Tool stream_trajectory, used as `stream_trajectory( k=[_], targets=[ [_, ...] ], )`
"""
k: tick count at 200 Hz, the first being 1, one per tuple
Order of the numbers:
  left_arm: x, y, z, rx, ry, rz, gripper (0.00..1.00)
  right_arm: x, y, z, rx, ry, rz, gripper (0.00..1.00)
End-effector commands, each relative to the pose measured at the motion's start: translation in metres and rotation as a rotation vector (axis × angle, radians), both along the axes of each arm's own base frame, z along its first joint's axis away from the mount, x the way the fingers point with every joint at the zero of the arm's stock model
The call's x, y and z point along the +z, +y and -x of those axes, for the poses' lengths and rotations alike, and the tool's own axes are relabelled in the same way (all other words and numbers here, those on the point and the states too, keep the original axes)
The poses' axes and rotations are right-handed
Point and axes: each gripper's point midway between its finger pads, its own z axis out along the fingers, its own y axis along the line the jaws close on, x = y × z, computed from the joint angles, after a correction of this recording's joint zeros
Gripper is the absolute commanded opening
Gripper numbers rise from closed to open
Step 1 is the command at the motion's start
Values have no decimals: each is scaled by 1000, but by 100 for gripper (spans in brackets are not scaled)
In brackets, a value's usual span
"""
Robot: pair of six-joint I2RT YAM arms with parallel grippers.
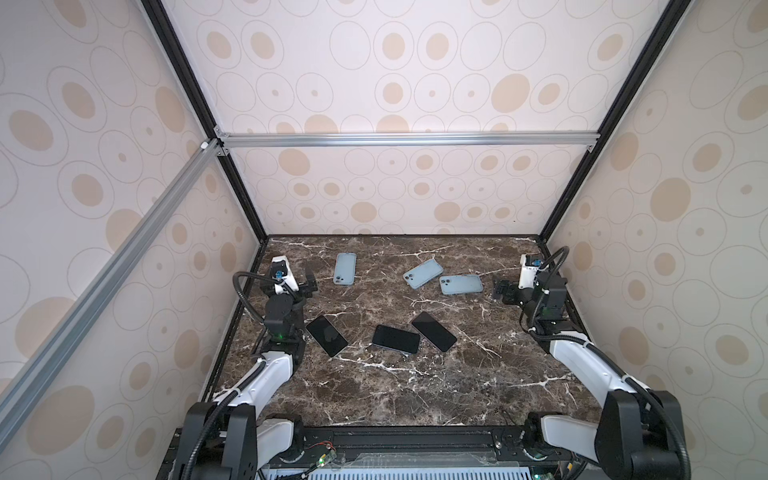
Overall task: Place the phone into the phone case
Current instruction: 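Move the right gripper over the pink-framed phone while the left gripper approaches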
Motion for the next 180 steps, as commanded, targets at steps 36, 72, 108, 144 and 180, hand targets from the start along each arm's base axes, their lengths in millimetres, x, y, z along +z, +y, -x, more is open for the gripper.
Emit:
stream_trajectory(
  k=[36,72,108,144,180],
  targets=[
    [23,-114,12,-586,106,-128,88,23,108,57,467,109,141,95],
    [-3,-175,57,-881,79,-317,89,2,165,109,857,57,384,96],
    [-34,-201,87,-1043,62,-388,88,-15,182,137,1064,15,415,95],
    [-51,-212,91,-1099,88,-449,88,-33,179,141,1115,115,469,95],
    [-68,-219,101,-1133,60,-548,89,-57,170,139,1119,234,561,95]
  ],
)
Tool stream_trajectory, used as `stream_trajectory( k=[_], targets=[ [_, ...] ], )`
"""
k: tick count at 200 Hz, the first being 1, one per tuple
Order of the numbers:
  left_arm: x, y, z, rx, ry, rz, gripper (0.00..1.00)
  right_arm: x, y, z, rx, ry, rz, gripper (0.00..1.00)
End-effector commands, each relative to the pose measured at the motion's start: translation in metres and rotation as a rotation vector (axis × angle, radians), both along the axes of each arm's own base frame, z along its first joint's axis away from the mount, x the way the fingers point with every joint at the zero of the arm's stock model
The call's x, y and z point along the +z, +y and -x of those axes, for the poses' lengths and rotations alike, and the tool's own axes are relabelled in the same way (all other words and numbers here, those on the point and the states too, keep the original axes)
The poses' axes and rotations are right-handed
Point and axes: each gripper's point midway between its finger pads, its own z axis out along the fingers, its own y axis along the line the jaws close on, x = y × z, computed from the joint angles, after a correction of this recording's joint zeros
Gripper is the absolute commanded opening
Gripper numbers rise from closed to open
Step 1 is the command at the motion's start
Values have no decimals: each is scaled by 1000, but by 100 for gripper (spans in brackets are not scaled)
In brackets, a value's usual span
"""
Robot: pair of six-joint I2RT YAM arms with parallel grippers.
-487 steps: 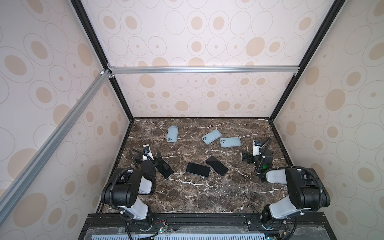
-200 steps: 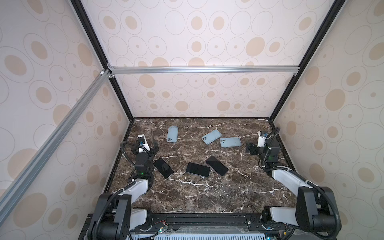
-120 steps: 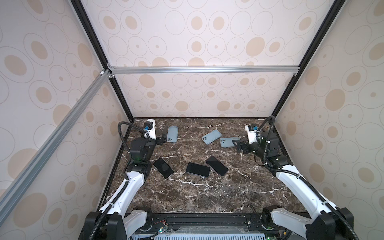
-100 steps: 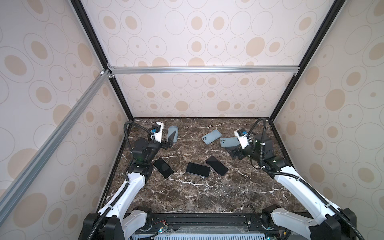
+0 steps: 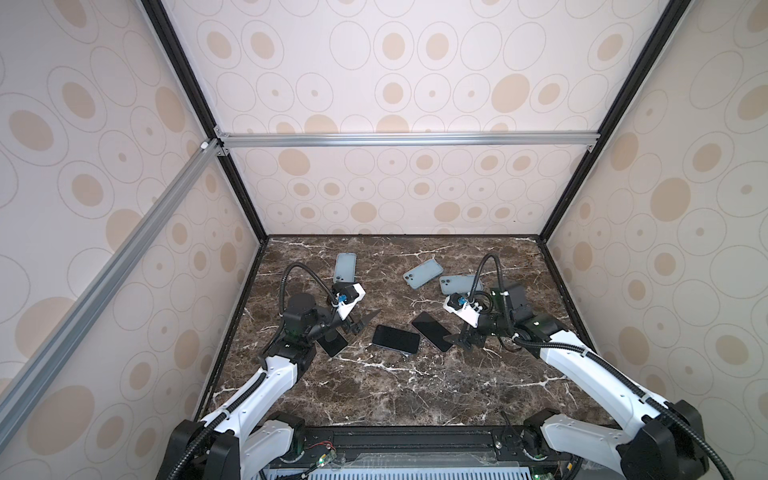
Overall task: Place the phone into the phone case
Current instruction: 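Move the right gripper over the pink-framed phone while the left gripper approaches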
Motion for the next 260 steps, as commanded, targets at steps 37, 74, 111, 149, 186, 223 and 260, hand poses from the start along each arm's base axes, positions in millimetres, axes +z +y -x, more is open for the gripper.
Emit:
stream_trajectory(
  k=[37,74,111,149,186,223,260],
  targets=[
    [-22,-11,21,-109,-142,-149,90,-26,-9,2,15,73,181,95],
    [-30,-10,23,-97,-173,-195,91,-25,-4,-28,-195,118,183,96],
    [-31,-11,22,-89,-165,-191,92,-28,1,-58,-460,259,105,97],
    [-32,-13,22,-97,-158,-182,92,-43,-1,-80,-555,293,141,98],
    [-32,-15,23,-103,-155,-180,92,-69,13,-72,-461,421,199,97],
    [-34,-13,21,-87,-158,-193,93,-95,20,-67,-535,510,181,97],
    [-33,-13,22,-89,-158,-191,93,-113,24,-59,-532,497,259,98]
  ],
)
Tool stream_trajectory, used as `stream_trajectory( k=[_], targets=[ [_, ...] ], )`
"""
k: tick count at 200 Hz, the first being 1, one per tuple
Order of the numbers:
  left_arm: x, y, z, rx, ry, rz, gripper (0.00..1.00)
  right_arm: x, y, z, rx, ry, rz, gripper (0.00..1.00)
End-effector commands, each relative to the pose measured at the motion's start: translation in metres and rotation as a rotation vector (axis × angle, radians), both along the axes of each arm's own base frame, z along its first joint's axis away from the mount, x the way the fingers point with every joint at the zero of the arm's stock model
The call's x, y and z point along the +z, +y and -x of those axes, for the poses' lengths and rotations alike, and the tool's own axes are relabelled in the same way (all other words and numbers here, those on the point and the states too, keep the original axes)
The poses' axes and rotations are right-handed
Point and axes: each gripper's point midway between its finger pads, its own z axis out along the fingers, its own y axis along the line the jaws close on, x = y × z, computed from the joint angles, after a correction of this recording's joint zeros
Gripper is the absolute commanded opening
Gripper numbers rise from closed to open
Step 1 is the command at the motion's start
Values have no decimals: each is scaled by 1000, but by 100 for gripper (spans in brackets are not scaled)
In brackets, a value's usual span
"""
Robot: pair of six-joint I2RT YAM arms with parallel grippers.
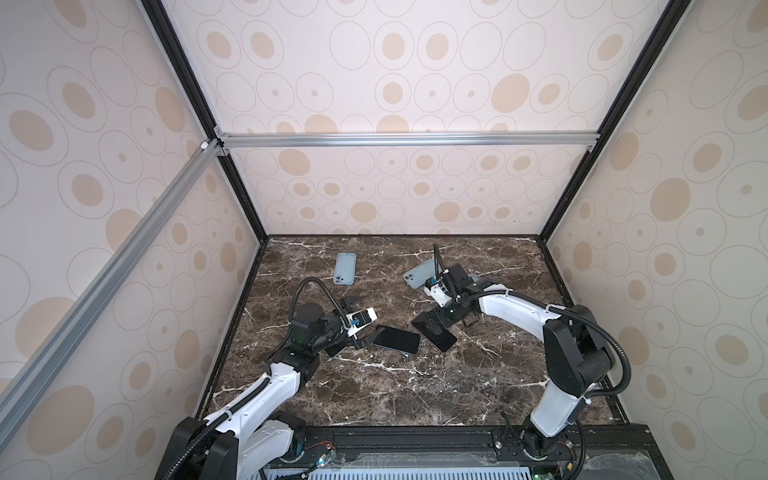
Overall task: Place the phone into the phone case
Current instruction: 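Move the right gripper over the pink-framed phone while the left gripper approaches, then lower the right gripper and grasp the pink-framed phone by its edge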
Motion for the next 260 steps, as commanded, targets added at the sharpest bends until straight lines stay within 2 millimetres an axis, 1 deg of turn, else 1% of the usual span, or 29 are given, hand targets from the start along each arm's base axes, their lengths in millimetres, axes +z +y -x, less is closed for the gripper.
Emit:
stream_trajectory(
  k=[1,10,27,37,53,60,104,153,193,236,260],
  targets=[
    [2,-2,1,-11,-33,-15,93,-13,2,9,-6,27,49,98],
    [3,-2,2,-12,-35,-15,93,-12,-2,7,-18,20,63,99],
    [2,-1,2,-7,-37,-19,93,-6,0,5,-5,-6,54,99],
    [2,-1,2,-7,-39,-20,93,-2,3,3,16,-14,43,99],
    [2,-1,2,-9,-37,-20,93,2,14,10,88,12,1,99],
    [3,-1,2,-9,-37,-20,93,1,15,11,94,23,-3,99],
    [2,-2,4,-15,-39,-27,93,-18,9,17,35,68,33,100],
    [2,-3,5,-21,-39,-32,94,-38,5,28,60,73,120,100],
    [-1,-1,5,-12,-46,-56,95,-54,4,35,73,105,151,100],
    [-2,-1,5,-13,-44,-59,95,-64,5,40,84,150,177,100],
    [-3,-1,5,-14,-43,-60,95,-66,6,41,89,158,184,98]
  ],
)
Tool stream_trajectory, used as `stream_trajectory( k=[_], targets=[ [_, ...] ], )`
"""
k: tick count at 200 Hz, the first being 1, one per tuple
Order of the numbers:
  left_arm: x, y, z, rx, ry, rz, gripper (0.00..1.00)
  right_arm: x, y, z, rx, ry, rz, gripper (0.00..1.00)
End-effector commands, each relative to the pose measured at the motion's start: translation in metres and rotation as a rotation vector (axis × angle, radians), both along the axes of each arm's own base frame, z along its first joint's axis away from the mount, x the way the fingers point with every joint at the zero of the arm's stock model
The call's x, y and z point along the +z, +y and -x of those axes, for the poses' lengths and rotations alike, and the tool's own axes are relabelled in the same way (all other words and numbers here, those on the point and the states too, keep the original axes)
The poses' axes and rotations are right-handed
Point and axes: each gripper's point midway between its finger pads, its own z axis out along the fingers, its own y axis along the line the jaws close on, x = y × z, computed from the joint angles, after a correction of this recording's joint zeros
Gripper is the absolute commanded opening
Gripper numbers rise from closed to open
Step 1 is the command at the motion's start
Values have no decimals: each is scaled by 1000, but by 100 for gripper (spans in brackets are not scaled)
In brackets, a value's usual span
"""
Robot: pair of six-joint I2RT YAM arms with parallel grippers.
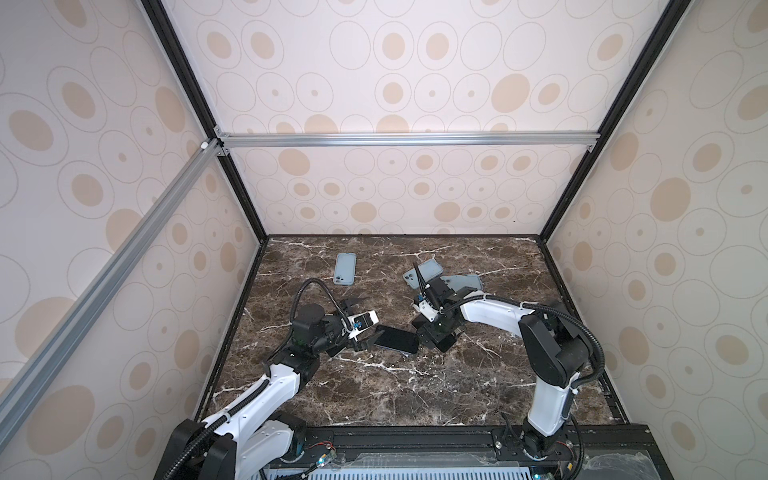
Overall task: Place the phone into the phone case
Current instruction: 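Lower the right gripper and grasp the pink-framed phone by its edge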
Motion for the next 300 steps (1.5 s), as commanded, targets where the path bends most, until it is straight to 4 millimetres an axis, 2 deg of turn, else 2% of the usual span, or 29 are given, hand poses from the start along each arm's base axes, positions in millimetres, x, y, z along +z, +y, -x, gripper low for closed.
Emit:
stream_trajectory(
  k=[1,69,116,147,188,212,254,300],
  targets=[
    [3,-2,2,-17,-29,-17,95,-21,-6,20,14,96,50,98],
    [3,-2,2,-15,-29,-20,95,-24,-13,22,15,98,114,94],
    [3,-3,3,-20,-27,-17,95,-19,-18,26,-7,85,116,93],
    [2,-3,3,-22,-22,-16,95,-20,-16,28,-9,95,110,88],
    [0,-4,3,-23,-17,-15,95,-17,-16,25,-11,82,109,91],
    [-1,-4,2,-22,-9,-14,95,-18,-19,24,-7,83,125,87],
    [0,-5,2,-23,-13,-8,95,-18,-18,25,-16,87,116,70],
    [12,-5,0,-10,-12,33,94,-4,-17,20,-26,47,95,60]
  ],
)
